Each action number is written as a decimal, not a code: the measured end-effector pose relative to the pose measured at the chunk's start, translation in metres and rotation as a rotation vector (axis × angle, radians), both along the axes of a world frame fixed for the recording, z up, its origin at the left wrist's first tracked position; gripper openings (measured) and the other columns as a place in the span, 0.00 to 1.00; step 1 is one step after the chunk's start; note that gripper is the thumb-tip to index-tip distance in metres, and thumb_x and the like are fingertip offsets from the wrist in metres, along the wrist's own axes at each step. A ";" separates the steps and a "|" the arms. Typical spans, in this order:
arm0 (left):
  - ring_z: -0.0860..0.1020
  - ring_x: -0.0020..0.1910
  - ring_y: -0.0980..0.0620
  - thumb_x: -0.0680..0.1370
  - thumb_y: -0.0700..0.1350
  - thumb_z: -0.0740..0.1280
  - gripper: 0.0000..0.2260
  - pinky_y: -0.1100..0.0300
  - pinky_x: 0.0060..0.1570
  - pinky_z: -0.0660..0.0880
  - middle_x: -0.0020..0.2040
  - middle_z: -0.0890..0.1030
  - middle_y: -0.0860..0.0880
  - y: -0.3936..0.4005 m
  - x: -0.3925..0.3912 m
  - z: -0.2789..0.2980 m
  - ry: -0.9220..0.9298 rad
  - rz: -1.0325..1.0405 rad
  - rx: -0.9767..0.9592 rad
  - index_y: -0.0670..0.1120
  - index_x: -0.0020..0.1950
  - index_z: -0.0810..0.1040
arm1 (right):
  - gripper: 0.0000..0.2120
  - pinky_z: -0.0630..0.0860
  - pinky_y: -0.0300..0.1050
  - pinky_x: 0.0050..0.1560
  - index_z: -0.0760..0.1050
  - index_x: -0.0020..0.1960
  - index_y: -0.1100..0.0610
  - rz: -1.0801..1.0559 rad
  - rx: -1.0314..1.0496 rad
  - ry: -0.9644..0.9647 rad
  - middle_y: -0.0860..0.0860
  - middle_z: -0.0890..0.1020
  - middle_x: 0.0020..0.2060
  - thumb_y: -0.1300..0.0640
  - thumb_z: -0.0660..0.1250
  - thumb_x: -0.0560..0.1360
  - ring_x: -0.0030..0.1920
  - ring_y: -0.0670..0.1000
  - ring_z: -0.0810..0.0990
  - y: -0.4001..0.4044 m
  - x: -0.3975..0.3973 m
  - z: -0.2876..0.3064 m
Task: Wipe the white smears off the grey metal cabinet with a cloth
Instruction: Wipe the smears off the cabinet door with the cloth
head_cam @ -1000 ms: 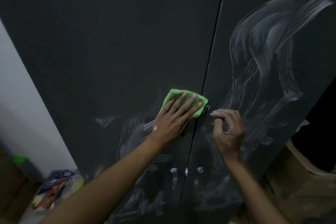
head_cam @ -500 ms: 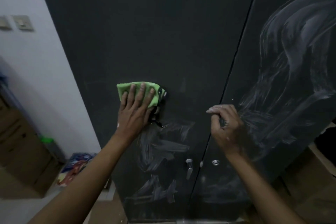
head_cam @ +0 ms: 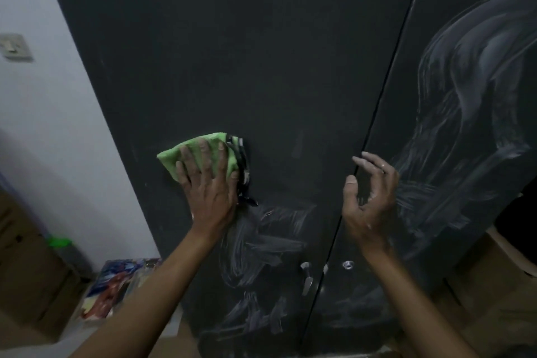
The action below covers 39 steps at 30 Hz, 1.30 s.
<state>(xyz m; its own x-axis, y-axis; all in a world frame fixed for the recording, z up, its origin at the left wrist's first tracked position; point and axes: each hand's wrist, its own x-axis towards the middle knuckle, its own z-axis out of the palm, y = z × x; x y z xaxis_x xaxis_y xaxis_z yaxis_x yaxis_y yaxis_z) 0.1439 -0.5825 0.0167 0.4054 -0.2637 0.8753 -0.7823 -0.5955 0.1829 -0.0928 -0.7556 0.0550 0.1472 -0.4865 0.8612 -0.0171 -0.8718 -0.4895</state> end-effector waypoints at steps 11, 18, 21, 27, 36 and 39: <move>0.45 0.85 0.45 0.88 0.57 0.54 0.26 0.48 0.82 0.42 0.86 0.48 0.52 -0.074 -0.057 0.049 -0.336 -0.202 0.259 0.56 0.86 0.52 | 0.09 0.68 0.38 0.67 0.82 0.56 0.59 -0.134 0.037 0.051 0.54 0.79 0.60 0.58 0.64 0.81 0.65 0.51 0.74 -0.007 -0.024 -0.021; 0.51 0.85 0.48 0.88 0.56 0.58 0.26 0.51 0.81 0.47 0.86 0.54 0.54 -0.009 -0.019 -0.004 -0.346 -0.229 0.360 0.58 0.85 0.56 | 0.09 0.67 0.39 0.69 0.83 0.54 0.59 -0.059 0.030 0.075 0.53 0.79 0.58 0.60 0.64 0.81 0.65 0.48 0.72 0.016 0.000 -0.028; 0.50 0.85 0.47 0.87 0.55 0.60 0.27 0.48 0.81 0.49 0.86 0.53 0.53 0.036 0.006 -0.044 -0.273 -0.162 0.383 0.58 0.85 0.57 | 0.09 0.68 0.40 0.68 0.83 0.53 0.60 -0.032 0.011 0.065 0.55 0.79 0.58 0.62 0.65 0.80 0.64 0.52 0.74 0.030 0.011 -0.021; 0.42 0.85 0.46 0.88 0.57 0.47 0.23 0.47 0.82 0.42 0.86 0.47 0.52 0.091 0.036 -0.074 -0.106 -0.054 0.431 0.57 0.84 0.56 | 0.08 0.71 0.47 0.69 0.84 0.52 0.64 -0.004 0.011 0.118 0.58 0.80 0.57 0.67 0.66 0.78 0.64 0.54 0.74 0.054 0.023 -0.013; 0.50 0.82 0.35 0.88 0.54 0.54 0.27 0.42 0.82 0.39 0.84 0.55 0.44 0.058 0.040 0.023 -0.164 -0.014 0.161 0.54 0.86 0.49 | 0.07 0.74 0.50 0.66 0.84 0.52 0.64 -0.029 -0.027 0.081 0.58 0.80 0.57 0.67 0.66 0.79 0.64 0.52 0.73 0.052 0.024 -0.013; 0.50 0.82 0.33 0.88 0.55 0.54 0.26 0.40 0.81 0.40 0.85 0.55 0.43 0.039 0.035 0.050 -0.168 -0.021 0.083 0.54 0.86 0.51 | 0.08 0.73 0.47 0.66 0.84 0.53 0.64 -0.070 -0.026 0.091 0.58 0.80 0.57 0.67 0.66 0.79 0.63 0.55 0.74 0.054 0.021 -0.017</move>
